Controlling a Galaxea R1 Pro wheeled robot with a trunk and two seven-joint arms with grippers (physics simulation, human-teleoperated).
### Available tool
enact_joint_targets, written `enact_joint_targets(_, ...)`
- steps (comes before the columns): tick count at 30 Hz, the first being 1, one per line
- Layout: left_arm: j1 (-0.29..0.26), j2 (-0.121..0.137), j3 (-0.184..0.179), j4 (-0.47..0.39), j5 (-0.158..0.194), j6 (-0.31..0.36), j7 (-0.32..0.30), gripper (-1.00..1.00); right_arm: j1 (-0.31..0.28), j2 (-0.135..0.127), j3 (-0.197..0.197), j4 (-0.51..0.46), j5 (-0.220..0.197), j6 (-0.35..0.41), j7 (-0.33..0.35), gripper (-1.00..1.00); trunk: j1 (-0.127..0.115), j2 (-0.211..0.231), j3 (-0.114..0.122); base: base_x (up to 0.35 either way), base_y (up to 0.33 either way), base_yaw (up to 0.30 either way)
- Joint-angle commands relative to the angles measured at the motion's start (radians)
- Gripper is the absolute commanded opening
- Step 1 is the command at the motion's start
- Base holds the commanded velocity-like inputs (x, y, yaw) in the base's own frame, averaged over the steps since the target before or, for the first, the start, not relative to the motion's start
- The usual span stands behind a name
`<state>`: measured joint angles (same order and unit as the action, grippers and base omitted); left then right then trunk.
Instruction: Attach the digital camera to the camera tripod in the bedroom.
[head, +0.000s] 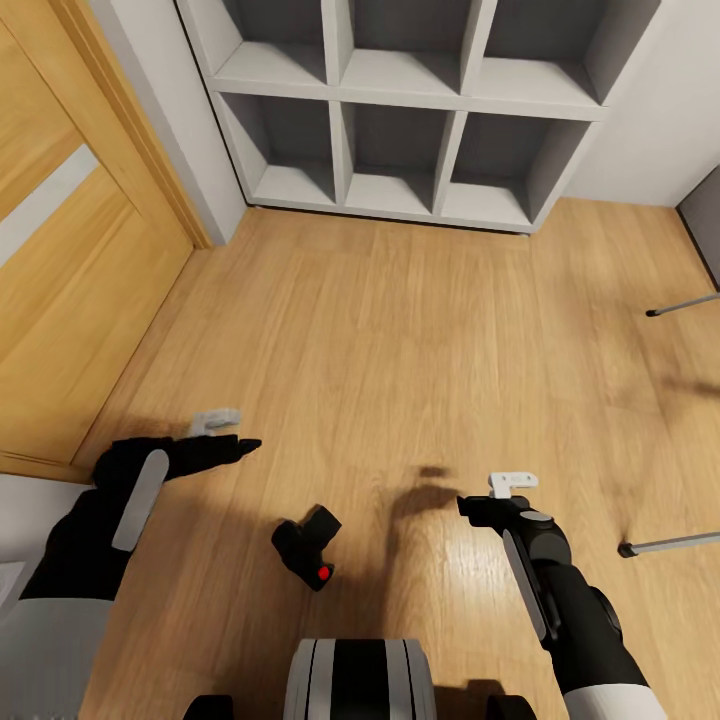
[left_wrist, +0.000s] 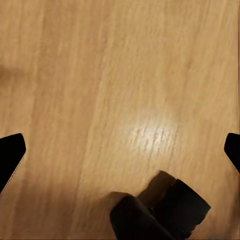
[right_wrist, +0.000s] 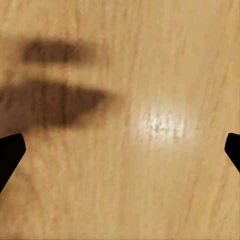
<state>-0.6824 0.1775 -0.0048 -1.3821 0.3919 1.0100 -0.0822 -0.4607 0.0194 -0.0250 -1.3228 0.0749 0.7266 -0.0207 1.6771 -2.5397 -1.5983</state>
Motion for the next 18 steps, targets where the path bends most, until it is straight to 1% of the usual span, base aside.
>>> enact_joint_targets(1, -0.005, 0.000, -0.003, 0.001, -0.021, 0.002, -0.015, 1.00, 0.000, 0.001, -0.001, -0.001, 0.008, 0.005, 0.002, 1.00, 0.000, 0.000, -0.001, 0.000, 0.000, 0.000)
enact_joint_targets(2, -0.017, -0.007, -0.010, 0.002, -0.079, -0.010, -0.027, 1.00, -0.001, 0.001, -0.001, -0.001, 0.009, 0.005, 0.002, 1.00, 0.000, 0.000, -0.001, 0.000, 0.000, 0.000)
enact_joint_targets(3, -0.020, -0.013, -0.012, -0.001, -0.109, -0.025, -0.030, 1.00, -0.001, 0.002, -0.001, -0.001, 0.009, 0.005, 0.002, 1.00, 0.000, 0.000, -0.001, 0.000, 0.000, 0.000)
enact_joint_targets(4, -0.021, -0.016, -0.014, -0.003, -0.124, -0.037, -0.031, 1.00, 0.000, 0.002, -0.001, -0.001, 0.008, 0.005, 0.002, 1.00, 0.000, 0.000, -0.001, 0.000, 0.000, 0.000)
enact_joint_targets(5, -0.022, -0.023, -0.017, -0.009, -0.153, -0.070, -0.033, 1.00, -0.001, 0.002, -0.001, -0.001, 0.008, 0.005, 0.002, 1.00, 0.000, 0.000, -0.001, 0.000, 0.000, 0.000)
enact_joint_targets(6, -0.023, -0.031, -0.035, -0.010, -0.183, -0.128, -0.036, 1.00, 0.000, 0.002, -0.001, -0.001, 0.007, 0.005, 0.002, 1.00, 0.000, 0.000, -0.001, 0.000, 0.000, 0.000)
enact_joint_targets(7, -0.024, -0.038, -0.082, -0.011, -0.220, -0.234, -0.039, 1.00, 0.000, 0.002, -0.001, -0.001, 0.006, 0.005, 0.002, 1.00, 0.000, 0.000, -0.001, 0.000, 0.000, 0.000)
enact_joint_targets(9, -0.024, -0.040, -0.121, -0.009, -0.243, -0.317, -0.037, 1.00, -0.001, 0.002, -0.001, -0.001, 0.004, 0.005, 0.003, 1.00, 0.000, 0.000, -0.001, 0.000, 0.000, 0.000)
enact_joint_targets(10, -0.024, -0.041, -0.150, -0.003, -0.255, -0.396, -0.037, 1.00, -0.001, 0.002, -0.001, -0.001, 0.004, 0.005, 0.003, 1.00, 0.000, 0.000, -0.001, 0.000, 0.000, 0.000)
enact_joint_targets(12, -0.024, -0.042, -0.165, 0.005, -0.257, -0.453, -0.036, 1.00, -0.001, 0.002, -0.001, -0.001, 0.004, 0.005, 0.003, 1.00, 0.000, 0.000, -0.001, 0.000, 0.000, 0.000)
enact_joint_targets(13, -0.023, -0.043, -0.169, 0.009, -0.252, -0.474, -0.036, 1.00, -0.001, 0.002, -0.001, -0.001, 0.004, 0.005, 0.004, 1.00, 0.000, 0.000, -0.001, 0.000, 0.000, 0.000)
enact_joint_targets(14, -0.020, -0.046, -0.179, 0.019, -0.193, -0.521, -0.034, 1.00, -0.001, 0.002, -0.001, -0.001, 0.003, 0.005, 0.004, 1.00, 0.000, 0.000, -0.001, 0.000, 0.000, 0.000)
enact_joint_targets(15, -0.018, -0.047, -0.189, 0.042, -0.142, -0.539, -0.037, 1.00, -0.001, 0.001, -0.002, -0.001, 0.002, 0.005, 0.004, 1.00, 0.000, 0.000, -0.001, 0.000, 0.000, 0.000)
enact_joint_targets(18, -0.018, -0.044, -0.206, 0.077, -0.124, -0.544, -0.053, 1.00, -0.001, 0.001, -0.002, -0.001, 0.004, 0.005, 0.003, 1.00, 0.000, 0.000, -0.001, 0.000, 0.000, 0.000)
